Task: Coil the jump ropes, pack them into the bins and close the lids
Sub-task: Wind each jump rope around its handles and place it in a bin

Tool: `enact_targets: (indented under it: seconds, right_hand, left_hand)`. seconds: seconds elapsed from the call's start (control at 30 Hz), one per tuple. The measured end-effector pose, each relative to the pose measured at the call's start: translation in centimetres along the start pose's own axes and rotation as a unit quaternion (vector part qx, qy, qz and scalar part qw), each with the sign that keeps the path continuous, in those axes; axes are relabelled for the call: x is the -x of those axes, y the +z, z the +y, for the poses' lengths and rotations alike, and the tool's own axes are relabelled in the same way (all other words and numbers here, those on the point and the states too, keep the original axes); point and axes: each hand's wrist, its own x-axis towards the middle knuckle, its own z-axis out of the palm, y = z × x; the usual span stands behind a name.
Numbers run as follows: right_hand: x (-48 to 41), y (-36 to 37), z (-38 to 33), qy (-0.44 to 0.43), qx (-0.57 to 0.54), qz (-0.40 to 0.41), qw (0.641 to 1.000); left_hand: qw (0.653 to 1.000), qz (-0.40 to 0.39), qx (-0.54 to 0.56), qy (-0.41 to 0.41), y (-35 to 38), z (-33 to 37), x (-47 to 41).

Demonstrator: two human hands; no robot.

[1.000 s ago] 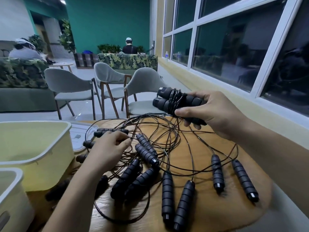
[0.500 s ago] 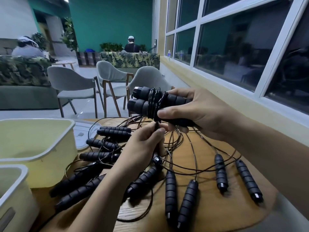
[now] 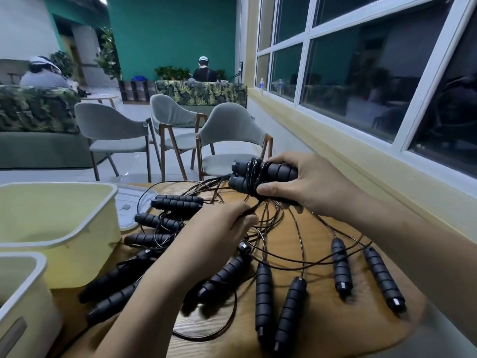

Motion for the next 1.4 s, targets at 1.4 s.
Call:
enact_targets:
  seconds: [1.4]
  right_hand:
    - [6.0,3.5,2.8,0.027,-0.578,-0.077,0.812]
  left_hand:
    - [0.955,0.107,0.271,-0.061,3.3,-1.5,-1.1]
